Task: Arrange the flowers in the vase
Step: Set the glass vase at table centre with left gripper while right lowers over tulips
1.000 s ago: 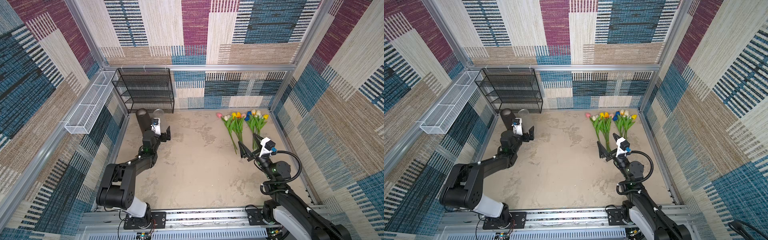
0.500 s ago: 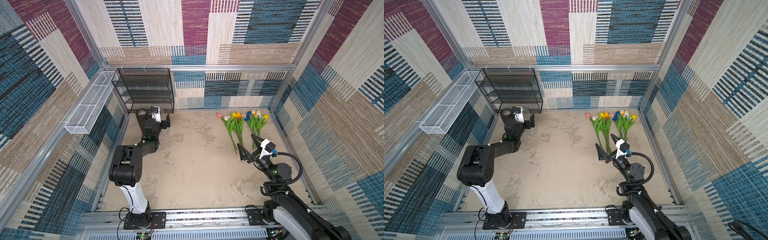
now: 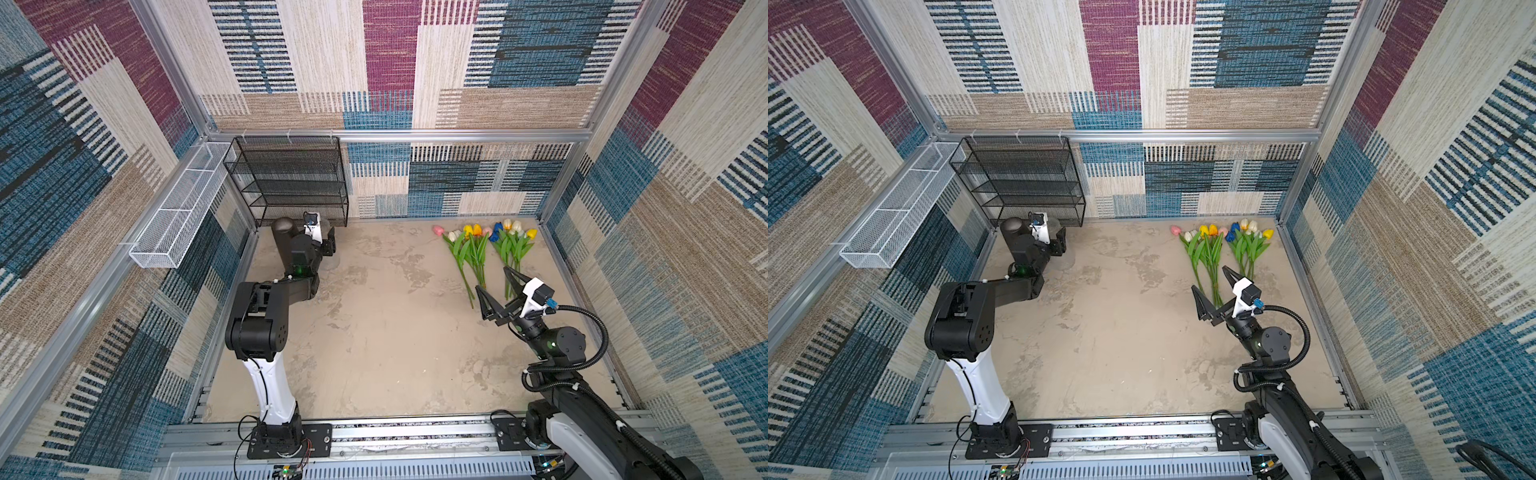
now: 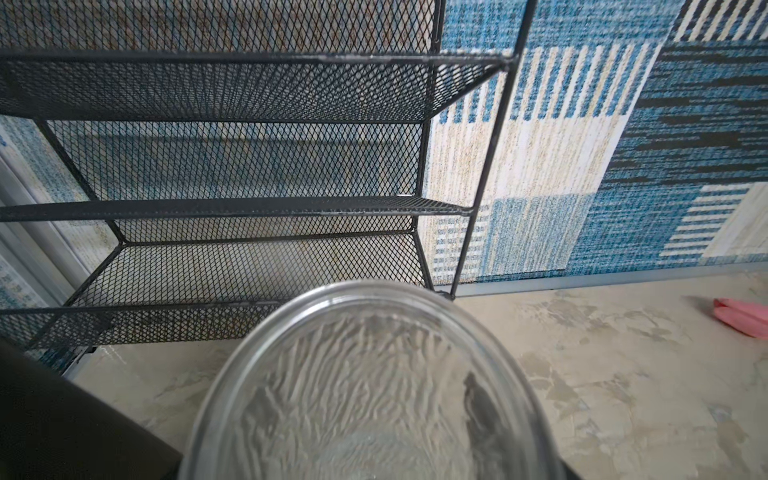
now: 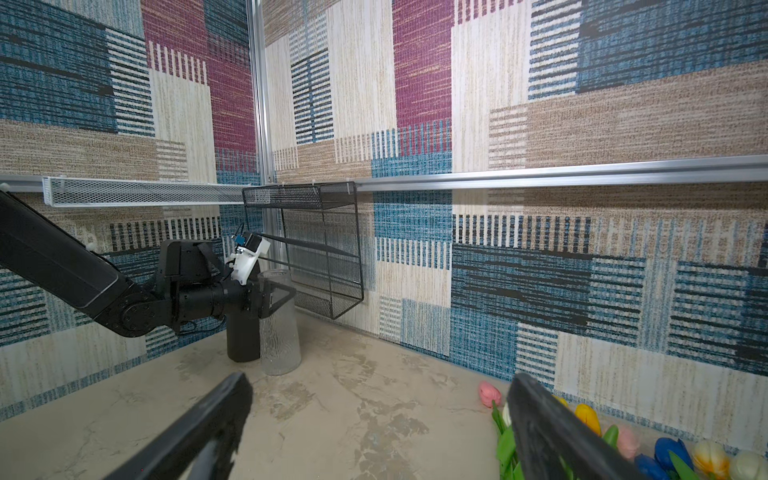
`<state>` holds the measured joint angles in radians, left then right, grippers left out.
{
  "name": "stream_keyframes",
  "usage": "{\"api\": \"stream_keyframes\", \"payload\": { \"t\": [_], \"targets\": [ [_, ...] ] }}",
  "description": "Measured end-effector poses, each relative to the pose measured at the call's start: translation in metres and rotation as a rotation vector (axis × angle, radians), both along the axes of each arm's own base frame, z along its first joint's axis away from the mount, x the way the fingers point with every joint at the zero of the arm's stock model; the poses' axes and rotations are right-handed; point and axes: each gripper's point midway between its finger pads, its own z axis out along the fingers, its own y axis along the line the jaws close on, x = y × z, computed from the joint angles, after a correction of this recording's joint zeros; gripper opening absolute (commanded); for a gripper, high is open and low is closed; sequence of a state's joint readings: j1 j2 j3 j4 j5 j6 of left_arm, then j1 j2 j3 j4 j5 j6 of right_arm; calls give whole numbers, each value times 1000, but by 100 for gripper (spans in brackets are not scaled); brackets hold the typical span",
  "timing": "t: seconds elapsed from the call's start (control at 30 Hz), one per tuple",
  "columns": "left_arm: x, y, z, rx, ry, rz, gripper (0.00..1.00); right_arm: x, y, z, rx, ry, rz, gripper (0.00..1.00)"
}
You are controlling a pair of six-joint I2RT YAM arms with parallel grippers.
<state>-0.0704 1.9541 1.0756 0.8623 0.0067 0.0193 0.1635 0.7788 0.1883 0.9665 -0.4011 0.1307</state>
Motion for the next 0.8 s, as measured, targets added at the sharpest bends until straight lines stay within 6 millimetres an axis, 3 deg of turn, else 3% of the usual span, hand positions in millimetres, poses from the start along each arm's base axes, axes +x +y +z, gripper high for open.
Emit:
{"api": "stream_keyframes", "payload": {
  "t": [0.3, 0.43, 0.53, 0.67, 0.8],
  "targets": [
    [-11, -5, 1, 0, -17, -36, 28, 16, 2, -4, 9, 79, 6, 100],
    [-27, -24, 3, -6, 15, -113, 20, 28, -1, -7, 30, 132, -23, 100],
    [-45, -61, 17, -7, 10, -208, 19, 40, -7, -12, 47, 177, -63, 100],
    [-76, -142, 38, -8, -31, -399, 17, 53, -12, -30, 63, 260, -102, 100],
    [-107, -226, 47, -13, -43, -597, 17, 60, -12, -42, 81, 305, -108, 100]
  ]
}}
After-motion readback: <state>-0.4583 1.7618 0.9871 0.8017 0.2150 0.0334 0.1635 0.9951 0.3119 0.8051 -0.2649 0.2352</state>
